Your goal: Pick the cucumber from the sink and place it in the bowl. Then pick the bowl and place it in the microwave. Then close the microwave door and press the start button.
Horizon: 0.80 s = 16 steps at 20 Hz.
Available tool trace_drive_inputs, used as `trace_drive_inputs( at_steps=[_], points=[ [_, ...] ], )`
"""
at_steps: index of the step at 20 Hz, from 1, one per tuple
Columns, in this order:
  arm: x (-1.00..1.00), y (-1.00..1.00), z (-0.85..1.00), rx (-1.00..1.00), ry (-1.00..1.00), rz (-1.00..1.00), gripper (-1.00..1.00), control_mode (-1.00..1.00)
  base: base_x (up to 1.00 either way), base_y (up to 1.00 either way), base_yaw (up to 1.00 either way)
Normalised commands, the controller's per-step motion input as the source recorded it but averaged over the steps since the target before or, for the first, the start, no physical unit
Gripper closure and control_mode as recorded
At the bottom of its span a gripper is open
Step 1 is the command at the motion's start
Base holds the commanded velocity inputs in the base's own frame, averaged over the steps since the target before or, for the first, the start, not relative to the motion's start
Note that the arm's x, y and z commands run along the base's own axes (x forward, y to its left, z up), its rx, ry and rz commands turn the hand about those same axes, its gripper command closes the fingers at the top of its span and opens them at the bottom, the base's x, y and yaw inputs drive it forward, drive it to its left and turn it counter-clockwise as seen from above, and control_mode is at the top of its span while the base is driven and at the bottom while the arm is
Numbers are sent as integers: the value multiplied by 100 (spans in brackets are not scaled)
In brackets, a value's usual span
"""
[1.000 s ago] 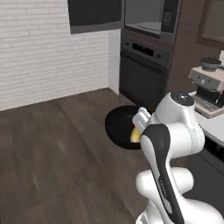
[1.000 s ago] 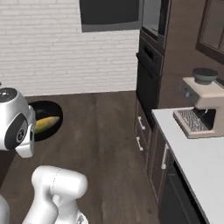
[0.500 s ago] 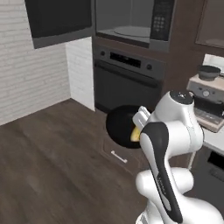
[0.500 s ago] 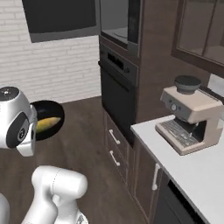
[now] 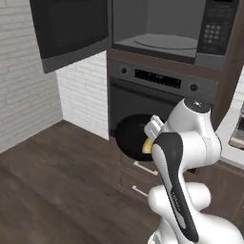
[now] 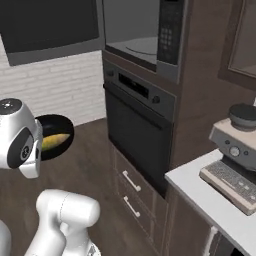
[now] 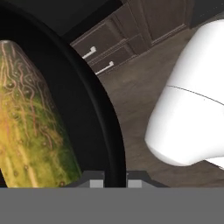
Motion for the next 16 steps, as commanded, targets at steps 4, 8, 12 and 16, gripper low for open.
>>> trace_drive_inputs(
  at_steps=[4,8,12,16],
  points=[
    [0,0,0,0,0,0,100,100,86,33,-42],
    [0,0,0,0,0,0,100,100,70,19,-48],
    [0,0,0,0,0,0,100,100,57,9,-50],
    [0,0,0,0,0,0,100,100,48,24,-48]
  ],
)
